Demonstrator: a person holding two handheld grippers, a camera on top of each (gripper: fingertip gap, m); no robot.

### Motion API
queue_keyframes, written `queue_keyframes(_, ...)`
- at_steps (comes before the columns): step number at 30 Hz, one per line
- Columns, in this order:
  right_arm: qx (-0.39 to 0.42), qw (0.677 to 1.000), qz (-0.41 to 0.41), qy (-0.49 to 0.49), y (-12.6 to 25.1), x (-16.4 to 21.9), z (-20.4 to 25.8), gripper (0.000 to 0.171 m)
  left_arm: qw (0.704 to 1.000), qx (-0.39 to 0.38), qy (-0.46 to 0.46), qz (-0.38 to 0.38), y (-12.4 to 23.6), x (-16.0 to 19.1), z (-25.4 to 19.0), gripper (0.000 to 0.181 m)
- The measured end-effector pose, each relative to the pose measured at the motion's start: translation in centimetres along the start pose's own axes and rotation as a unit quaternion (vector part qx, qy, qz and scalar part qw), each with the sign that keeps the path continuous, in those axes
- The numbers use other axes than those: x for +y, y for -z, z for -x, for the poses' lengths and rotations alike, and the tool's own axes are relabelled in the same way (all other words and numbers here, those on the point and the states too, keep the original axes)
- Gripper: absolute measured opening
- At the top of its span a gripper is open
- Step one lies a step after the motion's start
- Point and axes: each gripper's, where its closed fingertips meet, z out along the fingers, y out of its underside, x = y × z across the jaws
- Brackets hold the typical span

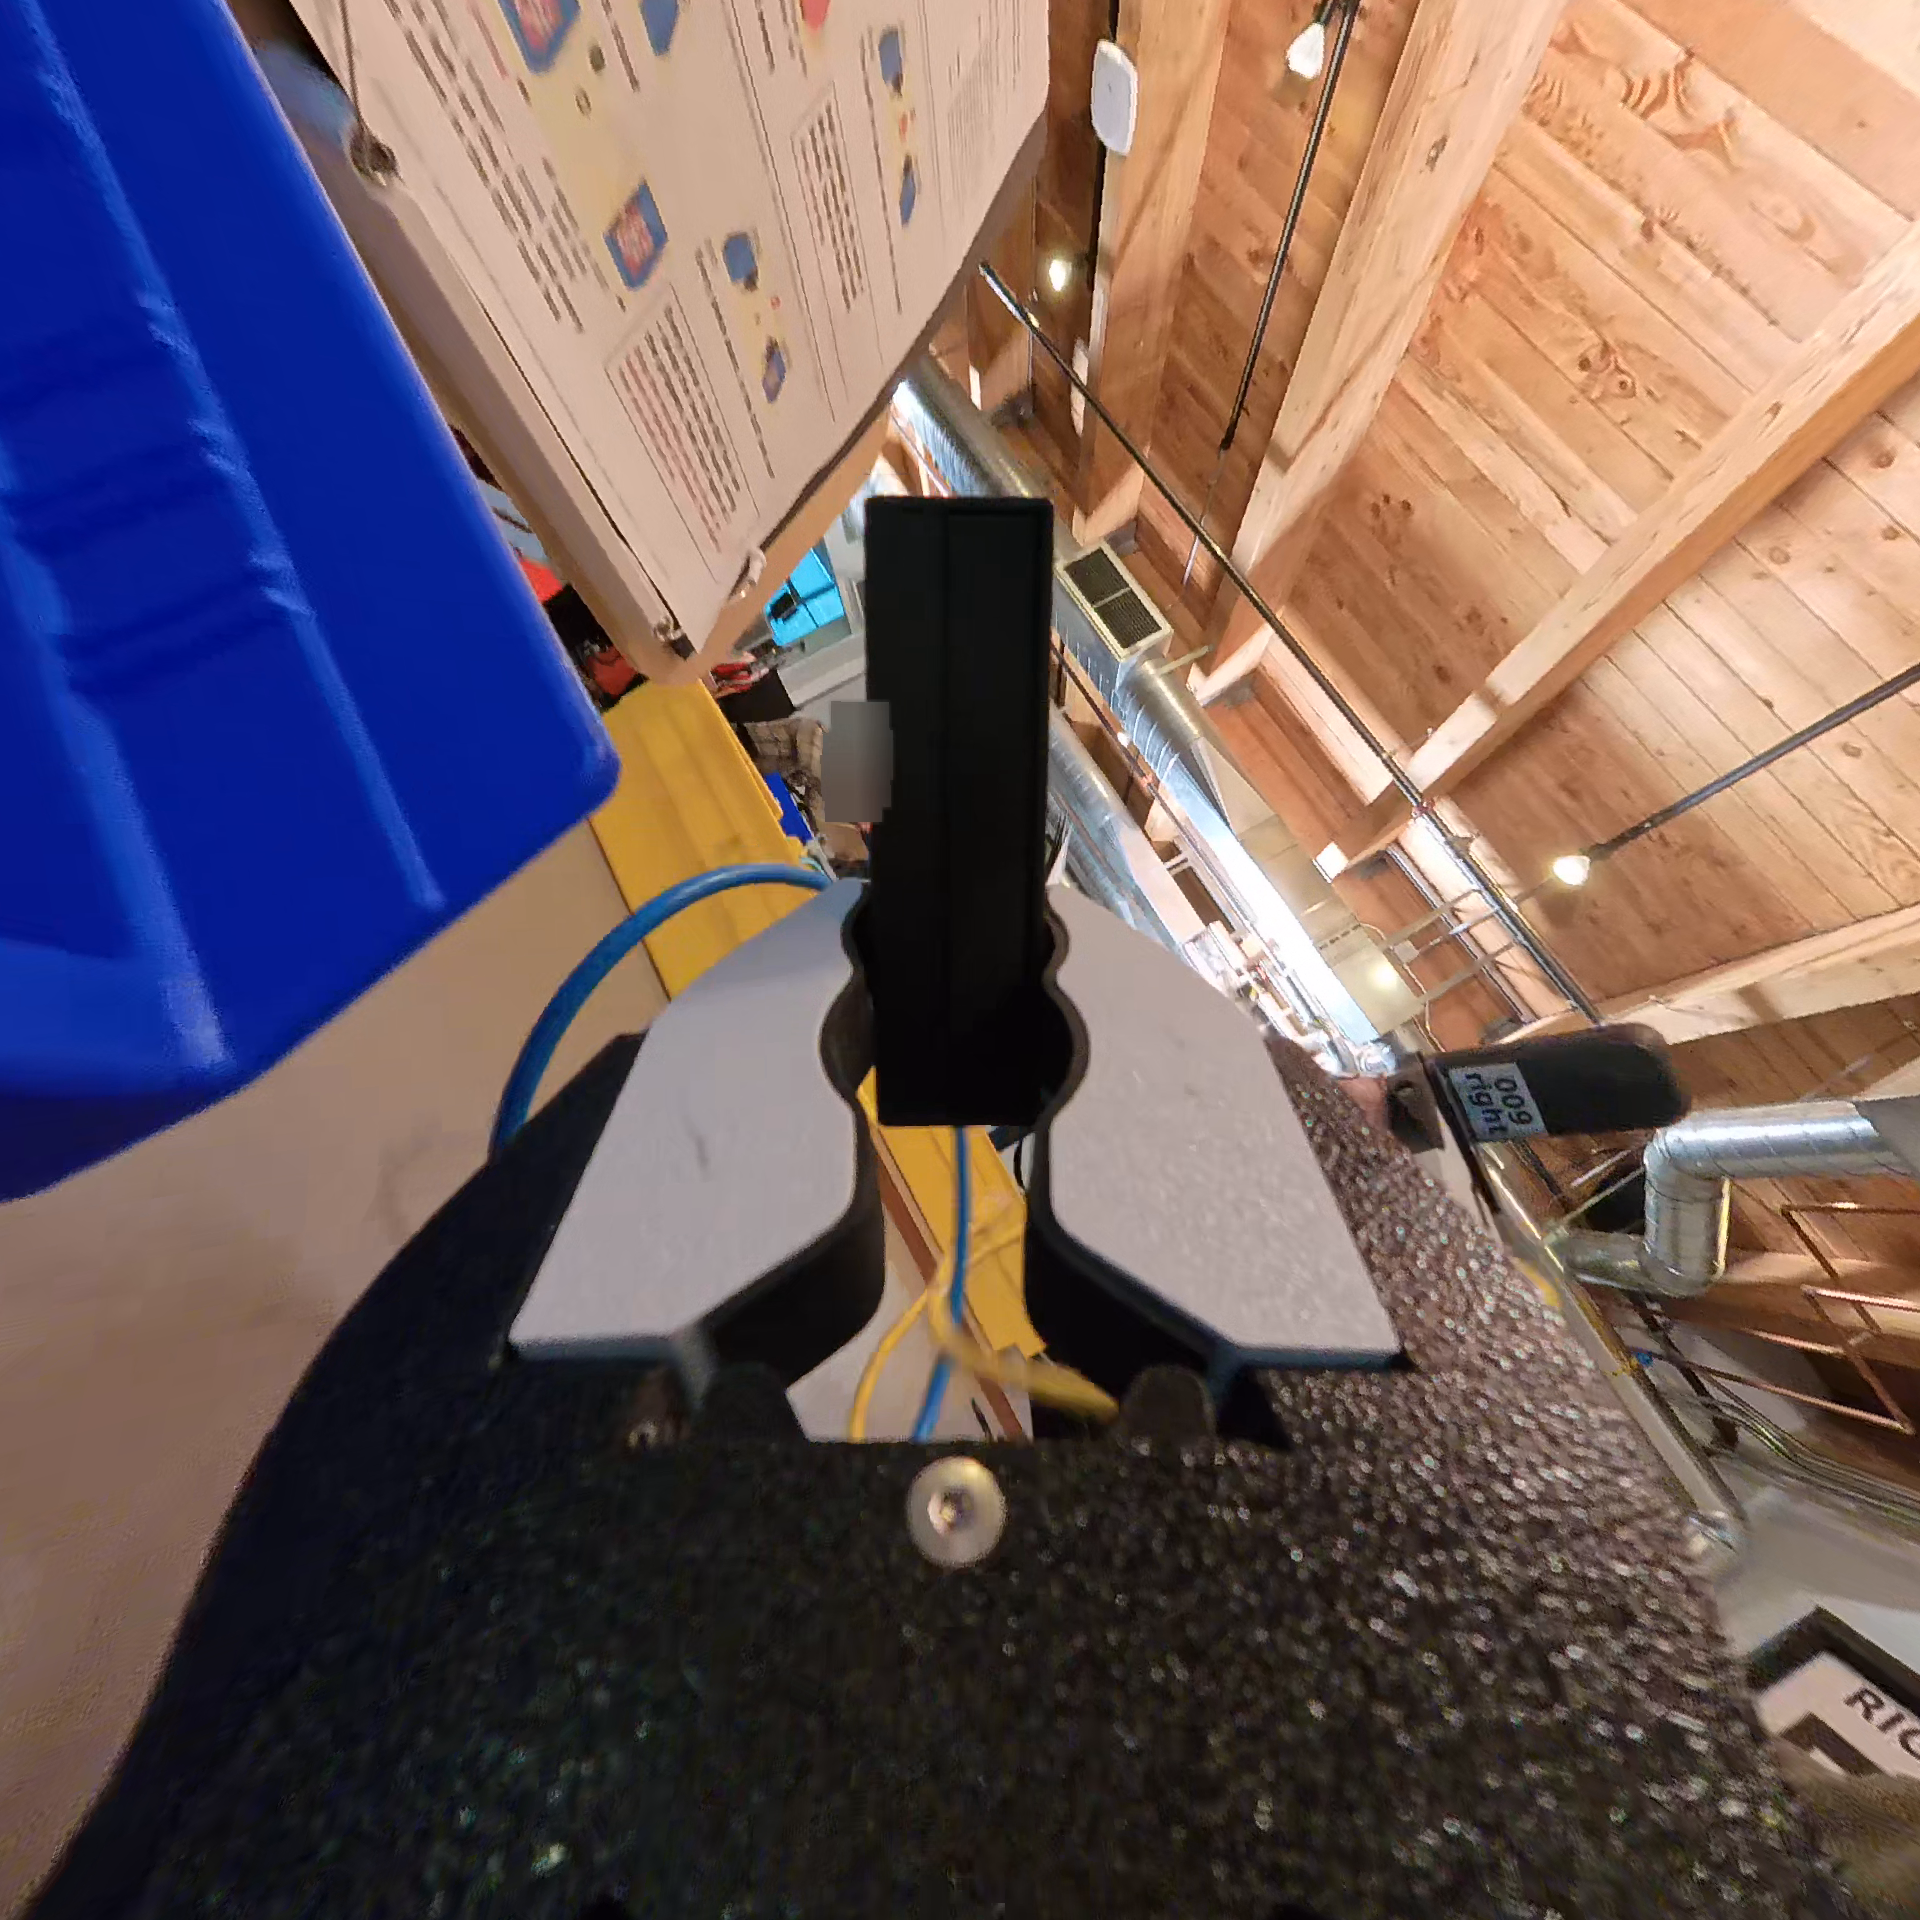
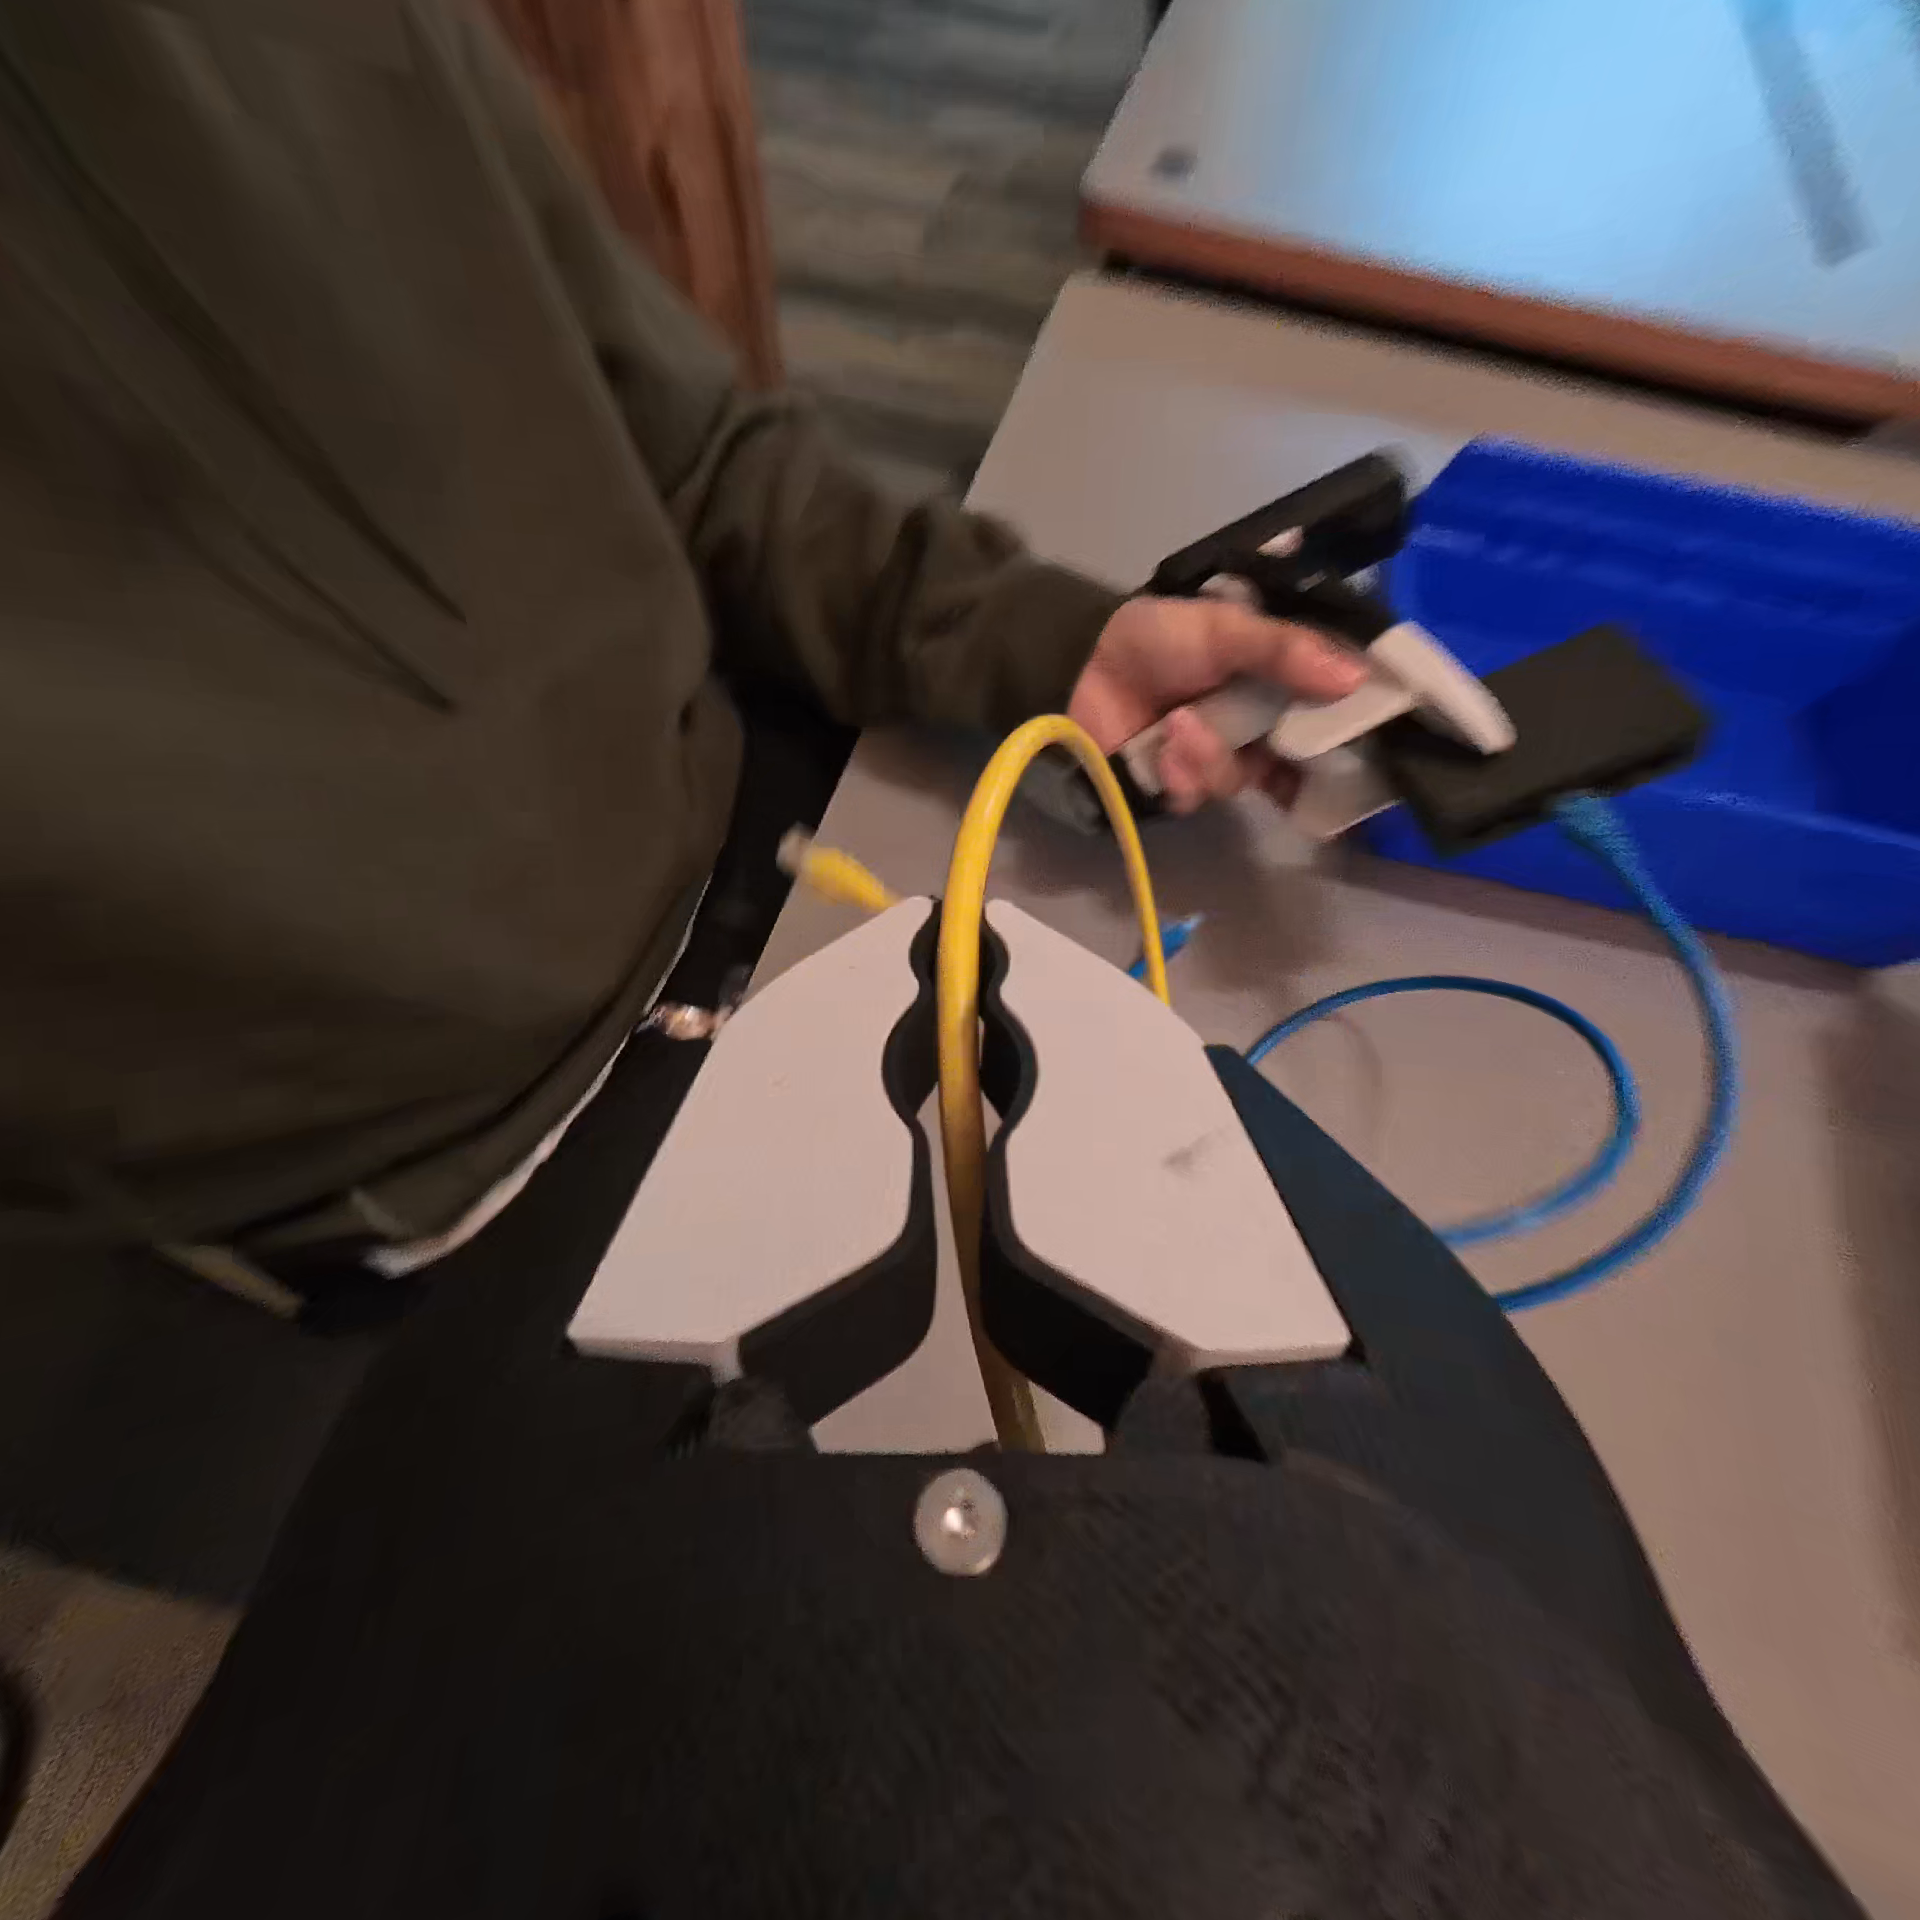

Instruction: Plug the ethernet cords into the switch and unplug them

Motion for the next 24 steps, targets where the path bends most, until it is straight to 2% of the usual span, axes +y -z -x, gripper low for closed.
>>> queue_keyframes(3,-0.059,0.997,0.057,0.005,-3.4,2.1,0.5,0.003,1.0,0.005,0.004,0.022,-0.4,1.4,-0.2,0.027)
queue_keyframes(5,-0.093,0.994,0.05,0.018,-5.2,1.9,0.9,0.004,0.999,0.013,0.007,0.034,-0.7,2.1,-0.5,0.027)
queue_keyframes(8,-0.1,0.994,-0.002,0.044,-6.6,0.2,-0.1,0.004,0.998,0.029,0.019,0.045,-0.9,2.7,-1.0,0.027)
queue_keyframes(12,-0.091,0.991,-0.096,0.025,-6.8,-2.2,-2.2,0.003,0.999,0.028,0.01,0.036,-0.7,2.2,-1.0,0.027)
queue_keyframes(14,-0.114,0.984,-0.136,0.01,-6.5,-2.9,-1.8,0.003,0.999,0.024,0.008,0.022,-0.4,1.3,-0.8,0.028)
queue_keyframes(18,-0.133,0.981,-0.141,0.02,-4.7,-2.7,-0.5,0.004,1.0,0.013,0.003,-0.019,1.0,-1.7,-0.2,0.027)
queue_keyframes(21,-0.087,0.989,-0.117,0.035,-1.4,-2.7,-0.9,0.003,0.999,0.001,-0.007,-0.053,2.3,-4.2,0.1,0.027)
queue_keyframes(24,0.015,0.996,-0.081,0.045,2.6,-2.8,-3.2,0.003,0.997,0.001,-0.011,-0.075,3.2,-6.0,0.0,0.027)
